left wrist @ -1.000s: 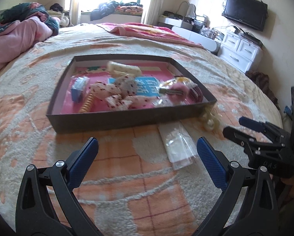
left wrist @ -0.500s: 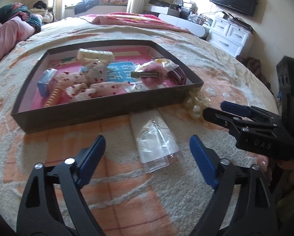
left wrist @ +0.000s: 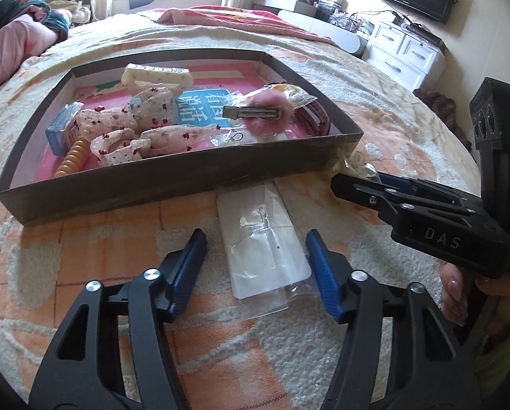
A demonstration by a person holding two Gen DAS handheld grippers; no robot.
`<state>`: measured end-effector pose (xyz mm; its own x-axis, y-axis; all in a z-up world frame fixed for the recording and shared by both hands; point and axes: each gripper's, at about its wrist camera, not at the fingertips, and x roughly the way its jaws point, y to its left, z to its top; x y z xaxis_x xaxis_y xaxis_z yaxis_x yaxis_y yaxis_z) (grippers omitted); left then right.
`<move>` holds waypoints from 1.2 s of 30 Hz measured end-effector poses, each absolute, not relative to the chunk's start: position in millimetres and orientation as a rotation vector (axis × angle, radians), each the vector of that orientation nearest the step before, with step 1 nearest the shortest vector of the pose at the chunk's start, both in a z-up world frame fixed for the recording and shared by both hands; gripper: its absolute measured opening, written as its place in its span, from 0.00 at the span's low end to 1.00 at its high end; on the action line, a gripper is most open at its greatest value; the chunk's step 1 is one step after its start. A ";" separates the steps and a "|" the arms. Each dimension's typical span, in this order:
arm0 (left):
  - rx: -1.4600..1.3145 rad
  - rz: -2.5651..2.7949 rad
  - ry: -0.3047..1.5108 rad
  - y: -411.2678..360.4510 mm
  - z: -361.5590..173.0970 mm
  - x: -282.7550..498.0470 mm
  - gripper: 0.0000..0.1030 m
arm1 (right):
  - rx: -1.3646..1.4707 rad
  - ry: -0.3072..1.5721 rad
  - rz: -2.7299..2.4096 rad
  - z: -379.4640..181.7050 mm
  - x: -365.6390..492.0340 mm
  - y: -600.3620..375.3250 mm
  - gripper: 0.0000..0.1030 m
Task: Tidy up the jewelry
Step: 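Grasp the clear plastic sleeve with the left tool while the right grasps the translucent bag, then carry the sleeve and translucent bag into the tray and open both tools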
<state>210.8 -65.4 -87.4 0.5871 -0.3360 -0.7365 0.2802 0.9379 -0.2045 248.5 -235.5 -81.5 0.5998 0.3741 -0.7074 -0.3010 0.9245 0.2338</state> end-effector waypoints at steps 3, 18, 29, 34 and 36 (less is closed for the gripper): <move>-0.080 -0.367 0.871 -63.6 -86.5 209.9 0.36 | 0.088 0.836 0.390 -81.0 247.7 -234.3 0.41; -0.108 -0.341 0.816 -39.9 -68.4 192.5 0.33 | 0.043 0.761 0.356 -67.2 220.2 -231.6 0.40; -0.135 -0.286 0.742 -8.4 -44.4 184.0 0.33 | -0.009 0.716 0.401 -45.1 202.9 -203.5 0.40; -0.158 -0.261 0.714 7.5 -35.8 183.9 0.33 | -0.030 0.696 0.431 -34.0 198.7 -186.1 0.40; -0.166 -0.251 0.703 12.4 -33.1 184.3 0.33 | -0.040 0.689 0.439 -30.8 198.2 -180.0 0.40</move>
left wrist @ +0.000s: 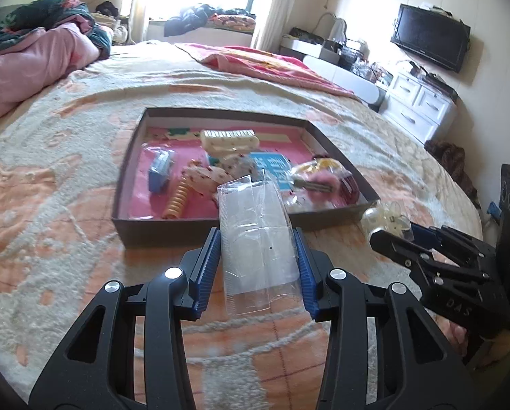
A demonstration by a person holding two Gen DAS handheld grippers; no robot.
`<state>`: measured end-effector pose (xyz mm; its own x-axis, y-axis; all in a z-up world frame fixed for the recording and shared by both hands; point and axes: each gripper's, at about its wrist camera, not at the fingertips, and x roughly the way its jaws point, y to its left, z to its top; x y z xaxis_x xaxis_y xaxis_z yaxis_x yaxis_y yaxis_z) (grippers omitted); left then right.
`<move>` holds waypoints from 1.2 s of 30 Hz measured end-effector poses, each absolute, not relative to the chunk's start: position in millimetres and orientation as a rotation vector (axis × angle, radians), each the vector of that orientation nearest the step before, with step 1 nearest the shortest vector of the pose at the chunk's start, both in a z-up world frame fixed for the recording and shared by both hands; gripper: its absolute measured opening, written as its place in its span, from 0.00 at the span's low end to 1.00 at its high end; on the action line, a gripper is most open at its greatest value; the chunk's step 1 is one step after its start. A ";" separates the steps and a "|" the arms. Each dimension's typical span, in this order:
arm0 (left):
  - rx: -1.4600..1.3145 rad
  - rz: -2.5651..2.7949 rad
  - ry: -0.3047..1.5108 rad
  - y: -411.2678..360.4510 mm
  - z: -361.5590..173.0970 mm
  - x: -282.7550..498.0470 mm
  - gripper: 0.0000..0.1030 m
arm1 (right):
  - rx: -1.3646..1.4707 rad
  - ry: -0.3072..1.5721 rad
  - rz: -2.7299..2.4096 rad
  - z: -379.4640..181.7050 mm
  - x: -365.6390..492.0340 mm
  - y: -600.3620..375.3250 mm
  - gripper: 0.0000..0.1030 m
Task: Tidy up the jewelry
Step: 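Carry the sleeve and translucent bag into the tray and open both tools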
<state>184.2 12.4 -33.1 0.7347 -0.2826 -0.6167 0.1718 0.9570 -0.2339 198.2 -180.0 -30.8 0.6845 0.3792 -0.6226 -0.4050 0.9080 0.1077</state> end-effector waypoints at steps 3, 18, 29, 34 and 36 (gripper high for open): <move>-0.174 -0.237 0.691 19.7 -30.4 184.9 0.33 | -0.056 0.683 0.449 -27.3 199.2 -170.1 0.40; -0.212 -0.177 0.647 51.3 -18.6 206.4 0.33 | -0.076 0.664 0.435 -20.7 219.1 -145.8 0.40; -0.202 -0.171 0.643 52.1 -15.3 225.1 0.33 | -0.090 0.664 0.393 -21.3 244.5 -138.8 0.40; -0.189 -0.167 0.647 49.3 -17.2 235.2 0.33 | -0.089 0.663 0.376 -21.3 254.9 -140.3 0.40; -0.187 -0.169 0.651 47.9 -18.9 237.8 0.33 | -0.090 0.663 0.368 -21.5 258.7 -141.0 0.40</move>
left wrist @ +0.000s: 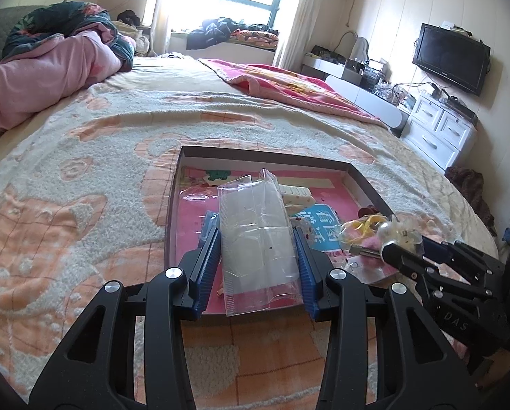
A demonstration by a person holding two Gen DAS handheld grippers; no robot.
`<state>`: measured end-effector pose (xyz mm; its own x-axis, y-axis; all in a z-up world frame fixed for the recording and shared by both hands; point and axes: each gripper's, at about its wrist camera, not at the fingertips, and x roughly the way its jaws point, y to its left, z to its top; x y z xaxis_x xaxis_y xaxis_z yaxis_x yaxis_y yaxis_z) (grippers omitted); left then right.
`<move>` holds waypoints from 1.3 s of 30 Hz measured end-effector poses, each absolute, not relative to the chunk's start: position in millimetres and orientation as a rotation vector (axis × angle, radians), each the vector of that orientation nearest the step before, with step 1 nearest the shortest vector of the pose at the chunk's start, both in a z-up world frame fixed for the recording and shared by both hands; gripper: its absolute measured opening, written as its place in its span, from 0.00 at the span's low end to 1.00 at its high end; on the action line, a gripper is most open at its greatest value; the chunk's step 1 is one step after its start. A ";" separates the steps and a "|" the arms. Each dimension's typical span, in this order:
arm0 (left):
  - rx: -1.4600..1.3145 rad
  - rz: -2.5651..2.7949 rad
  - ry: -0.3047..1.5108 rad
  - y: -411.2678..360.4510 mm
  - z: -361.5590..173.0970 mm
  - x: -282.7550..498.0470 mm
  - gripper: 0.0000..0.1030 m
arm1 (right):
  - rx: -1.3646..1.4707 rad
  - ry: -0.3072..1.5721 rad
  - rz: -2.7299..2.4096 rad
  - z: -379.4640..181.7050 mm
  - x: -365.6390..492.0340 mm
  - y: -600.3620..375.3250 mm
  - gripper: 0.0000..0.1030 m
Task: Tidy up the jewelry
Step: 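Carry the sleeve and translucent bag into the tray and open both tools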
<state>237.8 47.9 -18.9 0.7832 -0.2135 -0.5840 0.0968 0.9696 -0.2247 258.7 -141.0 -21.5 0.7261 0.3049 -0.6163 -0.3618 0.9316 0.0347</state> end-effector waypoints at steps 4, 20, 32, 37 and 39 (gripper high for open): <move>-0.177 -0.169 0.658 44.5 -22.7 244.7 0.33 | -0.089 0.664 0.350 -22.4 268.5 -143.4 0.40; -0.146 -0.164 0.684 38.8 -38.5 265.5 0.33 | -0.098 0.702 0.298 -37.3 301.1 -152.1 0.40; -0.143 -0.159 0.707 37.3 -46.1 267.3 0.37 | -0.075 0.737 0.357 -48.2 292.1 -145.9 0.46; -0.147 -0.156 0.703 38.0 -45.4 265.4 0.46 | -0.050 0.716 0.342 -42.7 282.3 -154.1 0.54; -0.148 -0.154 0.696 38.6 -43.8 260.9 0.49 | -0.041 0.699 0.334 -38.7 276.7 -159.4 0.57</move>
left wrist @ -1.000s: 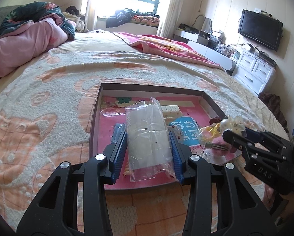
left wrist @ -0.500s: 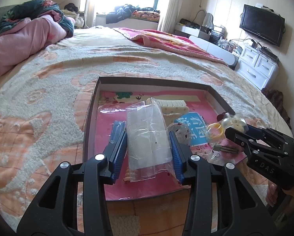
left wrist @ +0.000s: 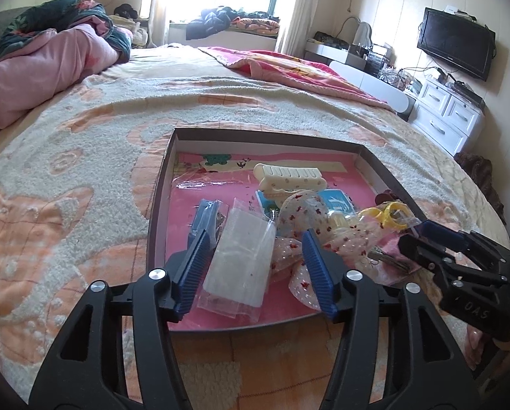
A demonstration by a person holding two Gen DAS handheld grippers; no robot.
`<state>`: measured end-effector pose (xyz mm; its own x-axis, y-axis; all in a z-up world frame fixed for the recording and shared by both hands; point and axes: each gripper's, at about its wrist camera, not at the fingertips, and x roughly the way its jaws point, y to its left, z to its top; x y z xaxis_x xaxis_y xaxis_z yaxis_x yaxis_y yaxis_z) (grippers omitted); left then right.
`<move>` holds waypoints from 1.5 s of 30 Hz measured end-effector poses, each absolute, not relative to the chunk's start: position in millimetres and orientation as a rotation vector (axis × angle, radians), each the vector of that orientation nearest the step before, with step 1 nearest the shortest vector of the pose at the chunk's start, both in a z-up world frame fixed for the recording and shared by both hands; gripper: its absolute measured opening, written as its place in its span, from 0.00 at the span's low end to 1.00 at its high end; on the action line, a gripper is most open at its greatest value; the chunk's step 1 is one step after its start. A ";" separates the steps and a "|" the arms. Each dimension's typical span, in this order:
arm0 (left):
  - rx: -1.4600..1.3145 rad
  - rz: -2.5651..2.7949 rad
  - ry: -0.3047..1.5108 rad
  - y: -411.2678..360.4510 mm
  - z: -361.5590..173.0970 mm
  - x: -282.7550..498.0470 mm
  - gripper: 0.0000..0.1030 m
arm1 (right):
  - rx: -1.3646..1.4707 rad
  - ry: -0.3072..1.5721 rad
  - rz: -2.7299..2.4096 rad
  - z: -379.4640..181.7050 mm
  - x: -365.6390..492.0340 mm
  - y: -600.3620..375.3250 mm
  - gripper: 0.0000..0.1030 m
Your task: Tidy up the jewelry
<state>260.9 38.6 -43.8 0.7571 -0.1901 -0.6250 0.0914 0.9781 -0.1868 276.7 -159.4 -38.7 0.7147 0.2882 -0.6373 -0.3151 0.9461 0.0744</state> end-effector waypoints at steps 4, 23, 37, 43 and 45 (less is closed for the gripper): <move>-0.160 -0.151 0.681 38.7 -38.1 248.9 0.56 | -0.022 0.664 0.313 -28.4 262.6 -170.5 0.67; -0.144 -0.146 0.601 31.5 -3.9 178.8 0.85 | 0.011 0.589 0.283 1.2 192.3 -198.2 0.88; -0.126 -0.108 0.576 29.0 3.3 139.3 0.89 | 0.005 0.545 0.259 6.3 144.8 -208.9 0.94; -0.120 -0.101 0.553 25.2 -2.4 121.3 0.89 | 0.027 0.524 0.242 -1.4 128.1 -213.3 0.94; -0.120 -0.097 0.550 24.6 -6.2 116.5 0.89 | 0.027 0.508 0.232 -4.9 122.3 -213.7 0.94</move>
<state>116.5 24.6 -6.2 0.8484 -0.1243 -0.5145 0.0601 0.9884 -0.1396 122.3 -213.7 -4.9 0.8479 0.2266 -0.4792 -0.2131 0.9735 0.0833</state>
